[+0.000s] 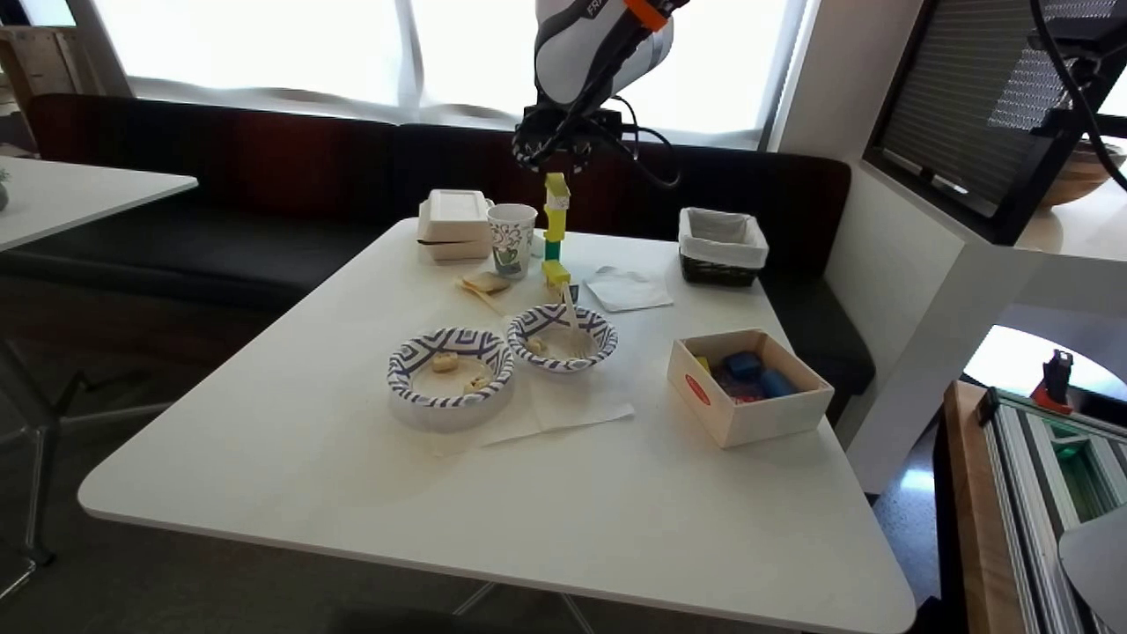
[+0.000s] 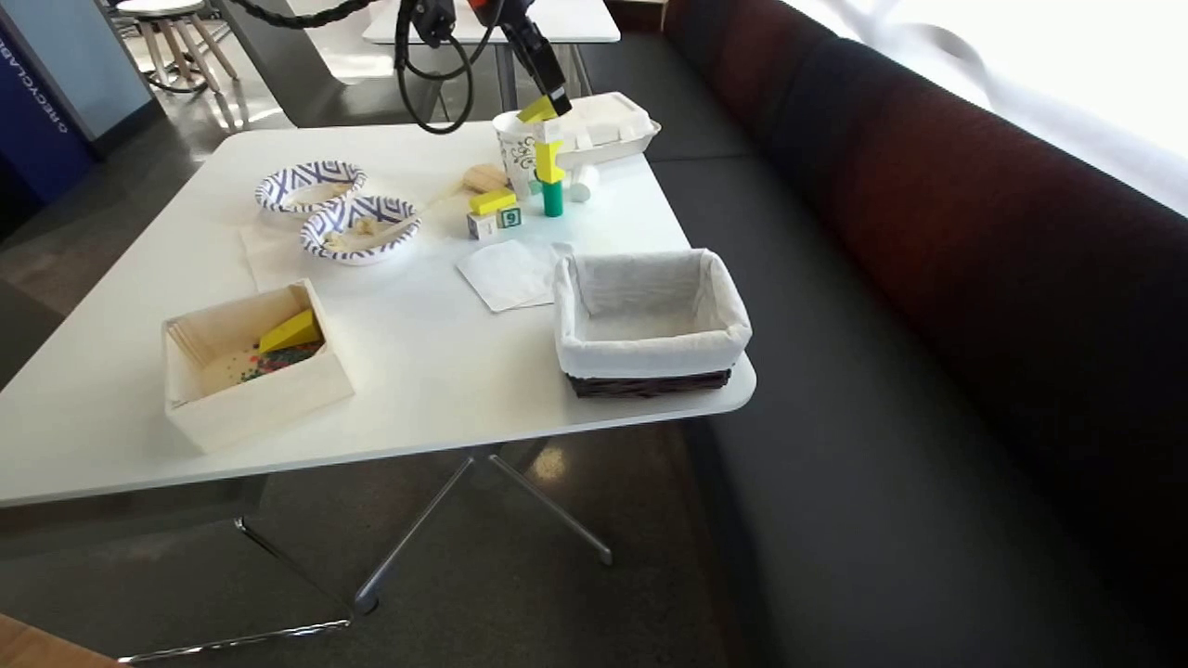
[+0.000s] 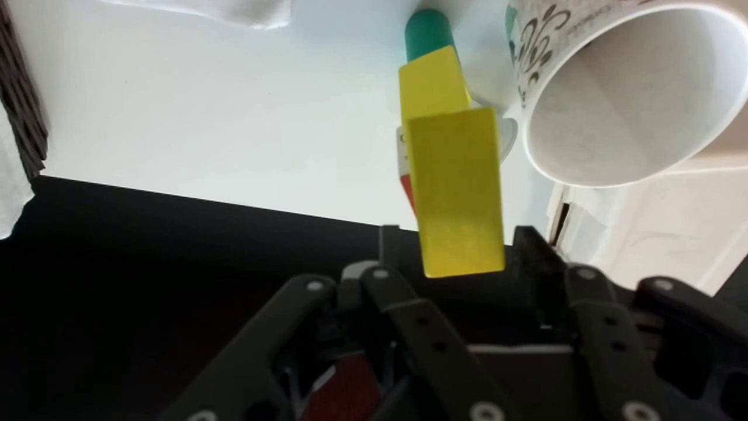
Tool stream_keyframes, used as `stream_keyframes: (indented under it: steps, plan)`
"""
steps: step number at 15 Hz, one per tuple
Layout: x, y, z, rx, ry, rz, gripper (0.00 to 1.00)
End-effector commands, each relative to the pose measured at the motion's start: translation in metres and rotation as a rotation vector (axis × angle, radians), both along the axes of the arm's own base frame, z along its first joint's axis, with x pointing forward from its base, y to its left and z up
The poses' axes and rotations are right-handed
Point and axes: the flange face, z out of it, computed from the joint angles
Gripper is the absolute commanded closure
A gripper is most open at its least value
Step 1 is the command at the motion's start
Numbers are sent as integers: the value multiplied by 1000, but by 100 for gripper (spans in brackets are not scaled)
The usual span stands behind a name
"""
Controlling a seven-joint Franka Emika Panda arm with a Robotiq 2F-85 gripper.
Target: Remove the yellow block from the top of the stacked blocks.
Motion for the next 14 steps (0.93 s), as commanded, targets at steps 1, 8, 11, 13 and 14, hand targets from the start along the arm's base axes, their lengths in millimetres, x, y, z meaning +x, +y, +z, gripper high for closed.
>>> stream_keyframes:
  steps: [1,8,11,13,14]
  plan:
    - [2,-1,-5,1,-4,4,78]
    - [-11,-1,30,-11,16,1,92]
    - [-23,8,48,4,25,56,92]
    - [-32,19,54,1,27,134,92]
    - [-37,25,55,0,40,170,92]
